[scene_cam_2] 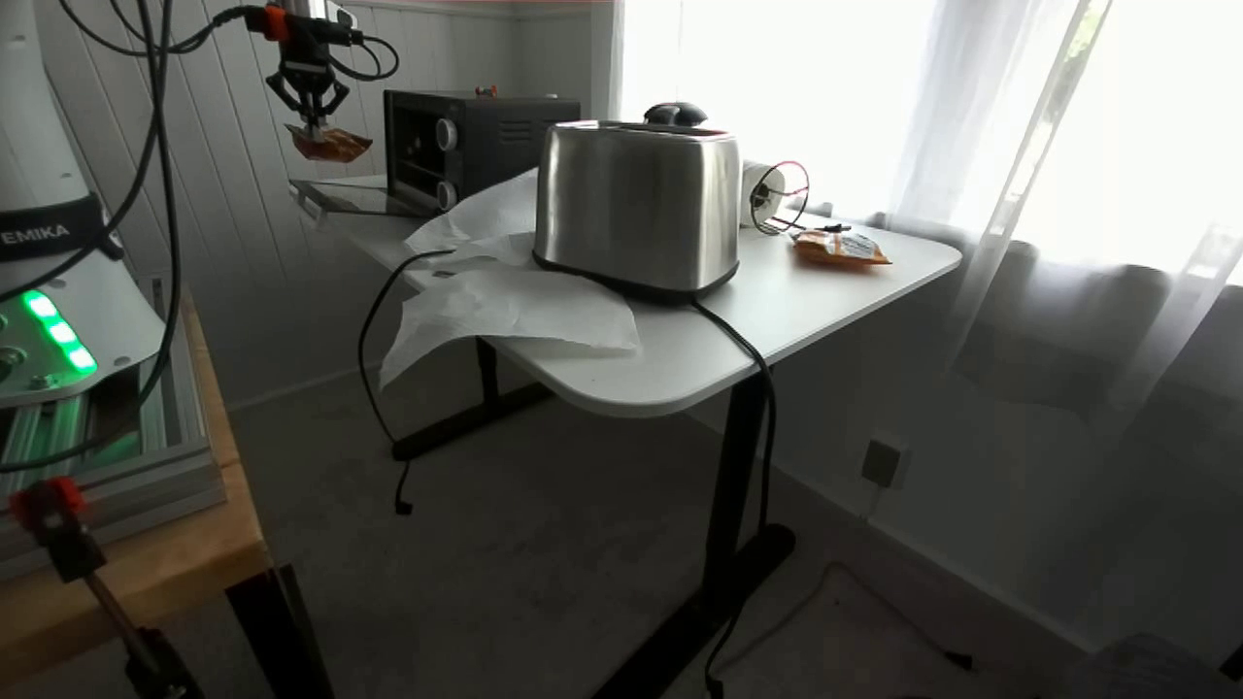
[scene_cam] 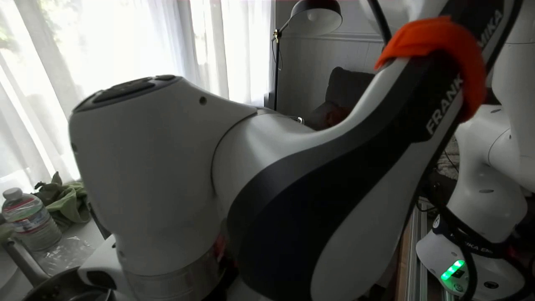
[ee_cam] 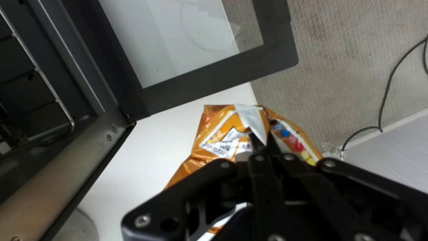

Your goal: Put the white and orange packet in the toaster oven.

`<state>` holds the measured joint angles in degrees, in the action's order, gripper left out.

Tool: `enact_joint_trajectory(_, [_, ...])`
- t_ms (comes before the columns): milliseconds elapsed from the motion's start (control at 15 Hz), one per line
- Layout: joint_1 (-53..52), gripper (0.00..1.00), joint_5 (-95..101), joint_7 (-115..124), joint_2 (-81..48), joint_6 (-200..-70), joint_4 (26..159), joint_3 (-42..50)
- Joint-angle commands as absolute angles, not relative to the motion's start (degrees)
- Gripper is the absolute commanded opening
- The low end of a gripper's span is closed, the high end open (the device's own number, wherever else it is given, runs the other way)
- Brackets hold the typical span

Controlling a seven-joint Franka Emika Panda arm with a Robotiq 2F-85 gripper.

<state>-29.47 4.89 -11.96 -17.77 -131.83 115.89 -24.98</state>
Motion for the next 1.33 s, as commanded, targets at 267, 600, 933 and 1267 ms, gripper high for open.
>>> enact_joint_trajectory(267, [-27.80, 0.02, 1.79, -9.40, -5.04, -128.57, 127.34, -26.45])
enact_joint_trajectory(600, [-27.39, 0.03, 0.07, -2.34, 1.01, -132.85, 134.47, -25.91])
enact_joint_trajectory(933, [-26.61, 0.02, -1.96, 4.59, 5.29, -140.83, 140.92, -25.49])
enact_joint_trajectory(1267, [-26.17, 0.02, -1.22, 4.54, 3.04, -140.84, 139.50, -25.48])
